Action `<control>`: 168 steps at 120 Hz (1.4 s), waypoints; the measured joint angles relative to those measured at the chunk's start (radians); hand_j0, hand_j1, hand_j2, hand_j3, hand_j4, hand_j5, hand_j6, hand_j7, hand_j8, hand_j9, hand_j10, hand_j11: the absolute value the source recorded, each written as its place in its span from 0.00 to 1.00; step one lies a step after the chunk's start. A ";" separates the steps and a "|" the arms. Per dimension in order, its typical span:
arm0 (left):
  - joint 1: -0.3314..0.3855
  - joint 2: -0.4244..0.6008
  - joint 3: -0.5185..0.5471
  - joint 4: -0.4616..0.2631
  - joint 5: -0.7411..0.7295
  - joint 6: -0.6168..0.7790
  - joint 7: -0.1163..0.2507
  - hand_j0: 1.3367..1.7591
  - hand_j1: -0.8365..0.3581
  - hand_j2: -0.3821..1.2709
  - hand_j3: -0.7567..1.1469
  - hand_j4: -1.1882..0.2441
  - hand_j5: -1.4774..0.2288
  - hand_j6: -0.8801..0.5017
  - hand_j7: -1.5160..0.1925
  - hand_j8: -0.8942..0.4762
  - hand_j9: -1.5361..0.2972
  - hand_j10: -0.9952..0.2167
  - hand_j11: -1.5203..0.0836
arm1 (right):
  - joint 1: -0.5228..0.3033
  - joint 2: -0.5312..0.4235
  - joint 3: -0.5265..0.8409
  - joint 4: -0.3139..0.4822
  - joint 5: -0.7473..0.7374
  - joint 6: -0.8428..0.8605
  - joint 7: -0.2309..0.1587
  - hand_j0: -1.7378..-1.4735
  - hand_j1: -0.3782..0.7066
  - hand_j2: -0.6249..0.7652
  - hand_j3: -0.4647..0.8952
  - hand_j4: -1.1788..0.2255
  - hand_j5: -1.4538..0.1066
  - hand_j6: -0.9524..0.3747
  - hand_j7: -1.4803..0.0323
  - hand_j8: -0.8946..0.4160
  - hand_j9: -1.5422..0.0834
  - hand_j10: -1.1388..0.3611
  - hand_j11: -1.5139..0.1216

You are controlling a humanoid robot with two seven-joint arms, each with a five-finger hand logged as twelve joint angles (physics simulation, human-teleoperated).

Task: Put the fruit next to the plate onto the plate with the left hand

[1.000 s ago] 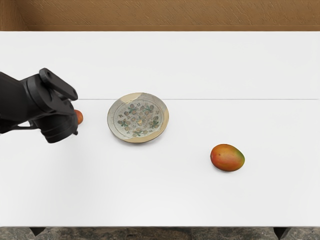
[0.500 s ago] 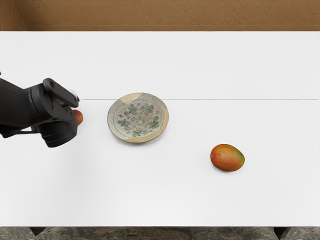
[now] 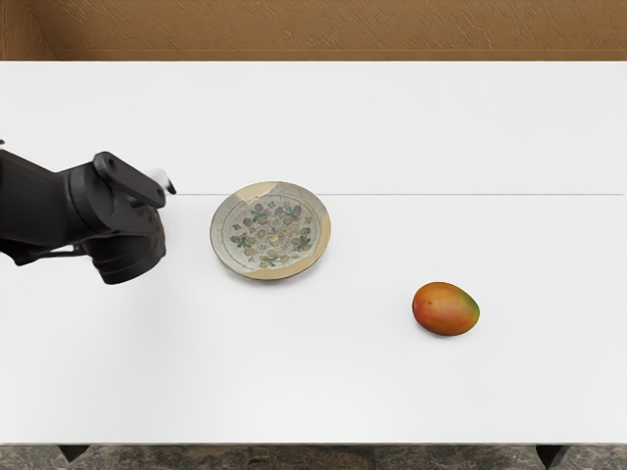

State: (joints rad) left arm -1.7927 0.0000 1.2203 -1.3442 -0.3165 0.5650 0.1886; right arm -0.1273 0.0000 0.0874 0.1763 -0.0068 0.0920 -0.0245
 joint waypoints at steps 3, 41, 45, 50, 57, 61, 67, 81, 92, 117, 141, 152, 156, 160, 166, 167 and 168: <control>0.006 0.000 0.000 0.001 0.002 0.000 0.000 0.76 0.69 0.27 0.40 0.62 0.64 0.42 0.66 0.43 0.63 0.57 0.71 | 0.000 0.000 0.000 0.000 0.000 0.000 0.000 0.30 0.04 0.45 0.34 0.83 0.92 0.71 0.97 0.67 0.94 0.75 0.91; 0.038 0.000 0.012 0.028 -0.003 0.000 0.000 0.76 0.66 0.27 0.40 0.60 0.61 0.40 0.63 0.41 0.60 0.55 0.68 | 0.000 0.000 0.000 0.000 0.000 0.000 0.000 0.30 0.04 0.45 0.34 0.83 0.92 0.71 0.97 0.67 0.94 0.75 0.91; 0.038 0.000 0.012 0.029 -0.004 0.001 0.000 0.76 0.65 0.27 0.40 0.59 0.61 0.39 0.63 0.40 0.60 0.54 0.67 | 0.000 0.000 0.000 0.000 0.000 0.000 0.000 0.30 0.04 0.45 0.34 0.83 0.92 0.71 0.97 0.67 0.94 0.75 0.91; 0.038 0.000 0.013 0.031 -0.005 0.001 0.000 0.76 0.64 0.27 0.40 0.58 0.60 0.38 0.62 0.40 0.59 0.53 0.66 | 0.000 0.000 0.000 0.000 0.000 0.000 0.000 0.30 0.04 0.45 0.34 0.83 0.92 0.71 0.97 0.67 0.94 0.75 0.91; 0.038 0.000 0.014 0.033 -0.006 0.001 0.000 0.76 0.63 0.28 0.40 0.57 0.59 0.37 0.61 0.39 0.58 0.52 0.65 | 0.000 0.000 0.000 0.000 0.000 0.000 0.000 0.30 0.04 0.45 0.34 0.83 0.92 0.71 0.97 0.67 0.94 0.75 0.91; 0.041 0.000 0.013 0.033 -0.006 0.001 0.000 0.76 0.62 0.28 0.40 0.57 0.58 0.37 0.61 0.38 0.58 0.52 0.65 | 0.000 0.000 0.000 0.000 0.000 0.000 0.000 0.30 0.04 0.45 0.34 0.83 0.92 0.71 0.97 0.67 0.94 0.75 0.91; 0.044 0.000 0.013 0.034 -0.007 0.000 0.000 0.76 0.61 0.28 0.40 0.57 0.58 0.36 0.60 0.38 0.57 0.51 0.64 | 0.000 0.000 0.000 0.000 0.000 0.000 0.000 0.30 0.04 0.45 0.34 0.83 0.92 0.71 0.97 0.67 0.94 0.75 0.91; 0.047 0.000 0.014 0.035 -0.007 -0.001 0.000 0.76 0.60 0.28 0.40 0.56 0.57 0.36 0.59 0.37 0.56 0.50 0.63 | 0.000 0.000 0.000 0.000 0.000 0.000 0.000 0.30 0.04 0.45 0.34 0.83 0.92 0.71 0.97 0.67 0.94 0.75 0.91; 0.047 0.000 0.018 0.036 -0.007 -0.005 -0.001 0.76 0.60 0.28 0.40 0.56 0.57 0.35 0.59 0.37 0.56 0.50 0.63 | 0.000 0.000 0.000 0.000 0.000 0.000 0.000 0.30 0.04 0.45 0.34 0.83 0.92 0.71 0.97 0.67 0.94 0.75 0.91; 0.047 0.000 0.024 0.036 -0.007 -0.030 -0.001 0.76 0.59 0.28 0.40 0.55 0.56 0.34 0.58 0.36 0.55 0.49 0.62 | 0.000 0.000 0.000 0.000 0.000 0.000 0.000 0.30 0.04 0.45 0.34 0.83 0.92 0.71 0.97 0.67 0.94 0.75 0.91; 0.041 0.000 0.030 0.038 -0.004 -0.108 -0.002 0.76 0.42 0.26 0.49 0.42 0.48 0.57 0.27 0.55 0.32 0.35 0.48 | 0.000 0.000 0.000 0.000 0.000 0.000 0.000 0.30 0.04 0.45 0.34 0.83 0.92 0.71 0.97 0.67 0.94 0.75 0.91; 0.031 0.000 0.034 0.039 -0.008 -0.155 -0.002 0.76 0.32 0.21 0.59 0.59 0.28 0.71 0.16 0.69 0.21 0.43 0.39 | 0.000 0.000 0.000 0.000 0.000 0.000 0.000 0.30 0.04 0.45 0.34 0.83 0.92 0.71 0.97 0.67 0.94 0.75 0.91; 0.026 0.000 0.035 0.038 -0.013 -0.169 0.000 0.76 0.29 0.22 0.56 0.59 0.28 0.73 0.16 0.71 0.22 0.42 0.36 | 0.000 0.000 0.000 0.000 0.000 0.000 0.000 0.30 0.04 0.45 0.34 0.83 0.92 0.71 0.97 0.67 0.94 0.75 0.91; 0.000 0.000 0.034 0.036 -0.018 -0.202 -0.001 0.76 0.27 0.24 0.54 0.54 0.28 0.64 0.18 0.62 0.23 0.43 0.34 | 0.000 0.000 0.000 0.000 0.000 0.000 0.000 0.30 0.04 0.45 0.34 0.83 0.92 0.71 0.97 0.67 0.94 0.75 0.91; -0.024 0.000 0.032 0.034 -0.020 -0.256 -0.001 0.74 0.26 0.29 0.51 0.47 0.27 0.57 0.19 0.59 0.22 0.40 0.31 | 0.000 0.000 0.000 0.000 0.000 0.000 0.000 0.30 0.04 0.45 0.34 0.83 0.92 0.71 0.97 0.67 0.94 0.75 0.91; -0.027 0.000 0.031 0.033 -0.021 -0.264 0.000 0.74 0.27 0.29 0.50 0.46 0.26 0.56 0.19 0.58 0.22 0.40 0.30 | 0.000 0.000 0.000 0.000 0.000 0.000 0.000 0.30 0.04 0.45 0.34 0.83 0.92 0.71 0.97 0.67 0.94 0.75 0.91; -0.031 0.000 0.031 0.033 -0.022 -0.272 0.000 0.74 0.28 0.30 0.50 0.46 0.26 0.55 0.19 0.57 0.22 0.39 0.30 | 0.000 0.000 0.000 0.000 0.000 0.000 0.000 0.30 0.04 0.45 0.34 0.83 0.92 0.71 0.97 0.67 0.94 0.75 0.91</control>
State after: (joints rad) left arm -1.8235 0.0000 1.2513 -1.3114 -0.3382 0.2931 0.1881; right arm -0.1273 0.0000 0.0874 0.1761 -0.0064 0.0920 -0.0245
